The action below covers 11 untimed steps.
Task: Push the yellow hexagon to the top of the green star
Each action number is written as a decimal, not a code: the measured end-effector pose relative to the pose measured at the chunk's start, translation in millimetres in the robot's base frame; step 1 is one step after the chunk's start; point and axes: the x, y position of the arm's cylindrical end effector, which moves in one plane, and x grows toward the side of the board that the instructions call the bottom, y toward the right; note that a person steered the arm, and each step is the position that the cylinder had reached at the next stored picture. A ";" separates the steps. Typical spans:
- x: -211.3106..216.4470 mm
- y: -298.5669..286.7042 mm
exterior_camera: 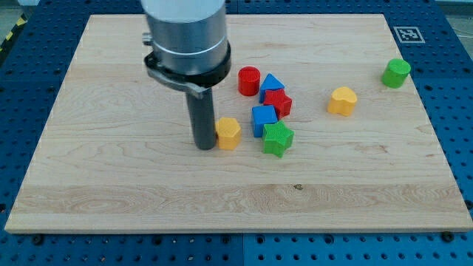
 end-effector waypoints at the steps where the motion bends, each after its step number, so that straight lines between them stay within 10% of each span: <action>1: -7.2 -7.8; 11: -19.8 49.3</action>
